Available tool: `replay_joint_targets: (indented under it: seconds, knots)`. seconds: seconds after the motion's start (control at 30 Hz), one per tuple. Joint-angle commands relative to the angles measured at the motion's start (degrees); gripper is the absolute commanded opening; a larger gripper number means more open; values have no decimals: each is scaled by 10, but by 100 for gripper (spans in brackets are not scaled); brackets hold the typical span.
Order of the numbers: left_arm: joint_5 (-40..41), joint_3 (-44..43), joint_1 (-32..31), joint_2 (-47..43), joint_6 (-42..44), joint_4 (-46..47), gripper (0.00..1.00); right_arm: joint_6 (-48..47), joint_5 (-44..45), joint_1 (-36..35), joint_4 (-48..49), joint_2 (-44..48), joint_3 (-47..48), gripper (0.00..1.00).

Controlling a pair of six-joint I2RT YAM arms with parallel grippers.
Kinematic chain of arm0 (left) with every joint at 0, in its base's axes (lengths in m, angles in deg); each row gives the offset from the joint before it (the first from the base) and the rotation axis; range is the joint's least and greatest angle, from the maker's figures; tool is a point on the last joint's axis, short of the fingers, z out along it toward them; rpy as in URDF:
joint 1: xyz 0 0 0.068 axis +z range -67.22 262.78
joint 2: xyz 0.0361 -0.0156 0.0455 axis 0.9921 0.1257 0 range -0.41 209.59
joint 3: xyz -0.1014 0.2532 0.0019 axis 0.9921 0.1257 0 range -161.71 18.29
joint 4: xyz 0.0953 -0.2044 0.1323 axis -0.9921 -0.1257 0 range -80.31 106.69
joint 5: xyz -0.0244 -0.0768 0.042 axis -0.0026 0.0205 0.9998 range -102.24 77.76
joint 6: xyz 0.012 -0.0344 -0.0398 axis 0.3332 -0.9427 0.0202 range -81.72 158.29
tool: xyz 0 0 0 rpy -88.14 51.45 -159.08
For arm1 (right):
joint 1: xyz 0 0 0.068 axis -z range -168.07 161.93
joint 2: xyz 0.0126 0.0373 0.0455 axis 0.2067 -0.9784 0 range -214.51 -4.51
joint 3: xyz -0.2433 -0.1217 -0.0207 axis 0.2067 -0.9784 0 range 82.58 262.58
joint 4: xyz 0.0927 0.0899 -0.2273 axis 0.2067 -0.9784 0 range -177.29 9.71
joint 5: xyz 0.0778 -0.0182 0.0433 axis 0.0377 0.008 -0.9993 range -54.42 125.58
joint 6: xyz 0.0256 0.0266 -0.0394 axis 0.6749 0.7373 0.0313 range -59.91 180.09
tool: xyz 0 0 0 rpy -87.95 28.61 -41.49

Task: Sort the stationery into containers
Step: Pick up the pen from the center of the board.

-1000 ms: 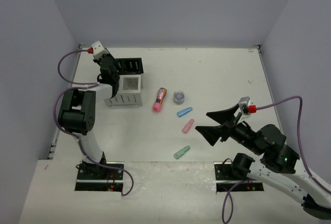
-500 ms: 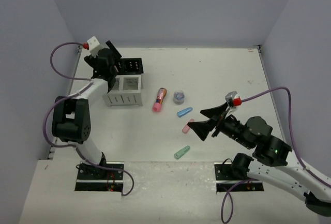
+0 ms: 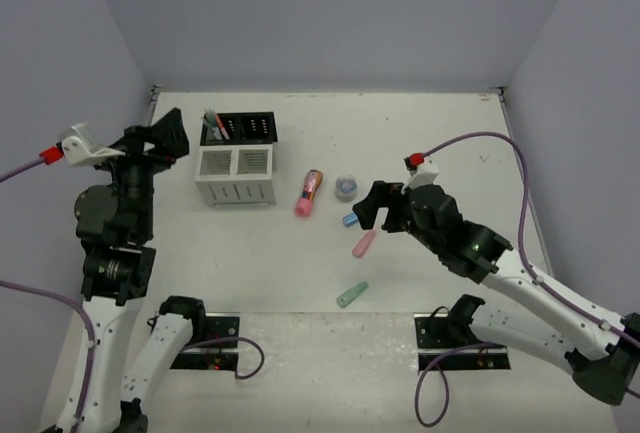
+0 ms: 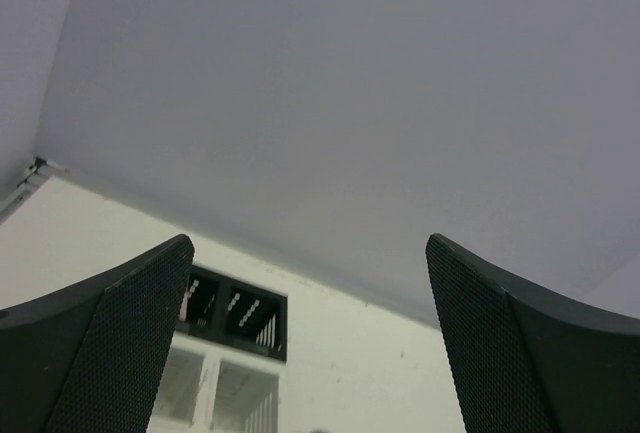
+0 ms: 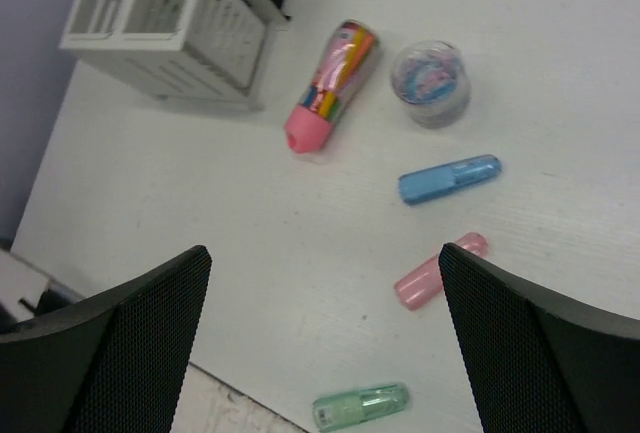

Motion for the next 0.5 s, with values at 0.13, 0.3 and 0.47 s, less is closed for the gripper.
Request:
replay_joint_targets:
  seconds: [0.13, 0.3, 0.47]
  knots:
    - [-105, 154, 1, -87, 95, -219, 100, 217, 132, 52, -118, -93, 10, 99]
    - [-130, 189, 1, -76, 112, -204, 100, 356, 149, 51, -197, -181, 39, 99]
    - [-171, 204, 1, -65, 122, -183, 100, 399, 123, 50, -181, -225, 39, 91]
